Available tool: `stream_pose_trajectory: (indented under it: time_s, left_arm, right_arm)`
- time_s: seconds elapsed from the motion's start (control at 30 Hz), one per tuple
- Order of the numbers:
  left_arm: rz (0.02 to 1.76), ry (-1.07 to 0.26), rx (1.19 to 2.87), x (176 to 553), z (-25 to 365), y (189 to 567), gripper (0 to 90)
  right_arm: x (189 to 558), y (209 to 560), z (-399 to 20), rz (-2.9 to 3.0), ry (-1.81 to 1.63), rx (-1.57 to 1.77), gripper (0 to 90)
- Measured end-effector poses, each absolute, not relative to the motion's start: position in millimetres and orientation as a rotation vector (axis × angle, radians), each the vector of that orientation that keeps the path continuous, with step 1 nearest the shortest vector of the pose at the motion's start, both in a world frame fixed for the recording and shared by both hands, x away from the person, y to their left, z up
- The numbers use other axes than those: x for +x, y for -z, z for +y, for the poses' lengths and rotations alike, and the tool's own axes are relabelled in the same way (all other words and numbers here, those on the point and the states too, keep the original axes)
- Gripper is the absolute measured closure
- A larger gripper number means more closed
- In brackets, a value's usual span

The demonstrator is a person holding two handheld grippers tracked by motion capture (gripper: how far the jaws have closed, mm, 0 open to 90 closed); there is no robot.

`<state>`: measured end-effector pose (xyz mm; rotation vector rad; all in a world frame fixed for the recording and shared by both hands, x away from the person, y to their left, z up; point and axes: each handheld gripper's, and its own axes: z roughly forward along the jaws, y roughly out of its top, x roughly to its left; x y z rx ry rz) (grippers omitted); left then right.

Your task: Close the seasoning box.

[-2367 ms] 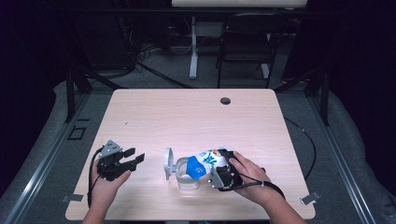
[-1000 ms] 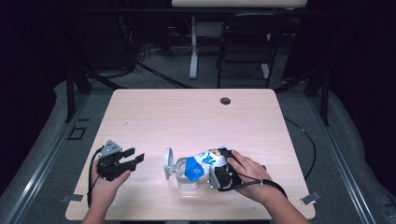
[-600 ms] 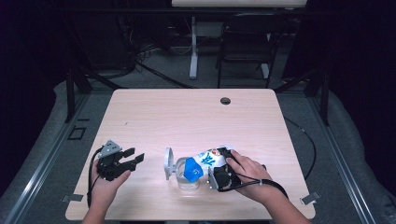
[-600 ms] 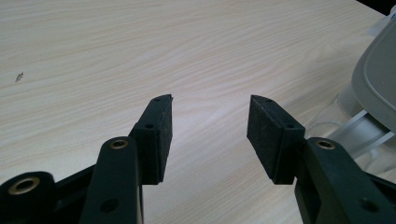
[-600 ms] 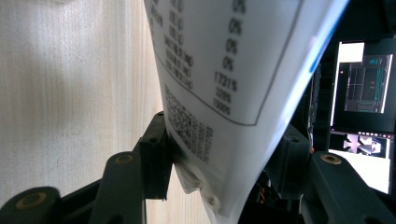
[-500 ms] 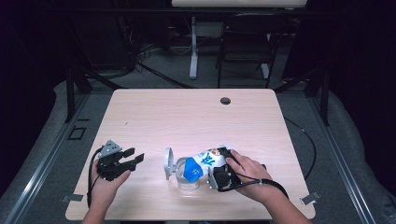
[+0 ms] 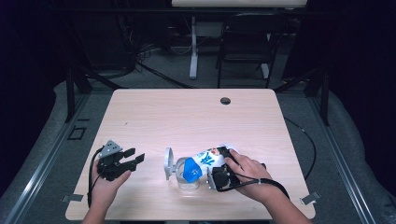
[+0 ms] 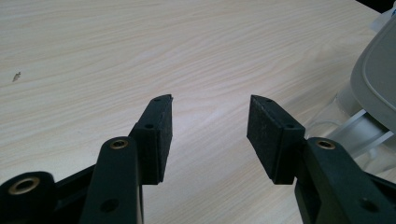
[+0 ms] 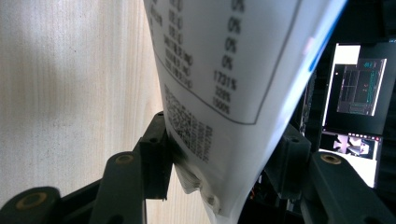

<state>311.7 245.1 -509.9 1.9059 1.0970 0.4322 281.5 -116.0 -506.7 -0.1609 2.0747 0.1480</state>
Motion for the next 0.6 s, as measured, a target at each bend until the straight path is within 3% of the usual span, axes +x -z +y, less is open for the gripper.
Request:
stream_pose_trajectory:
  time_s: [0.6]
  left_arm:
    - [1.098, -0.431, 1.906, 311.5, 245.6, 510.0, 50.8]
  right_arm:
    - [279.9, 503.0, -113.3, 2.064, -0.085, -0.182, 49.7]
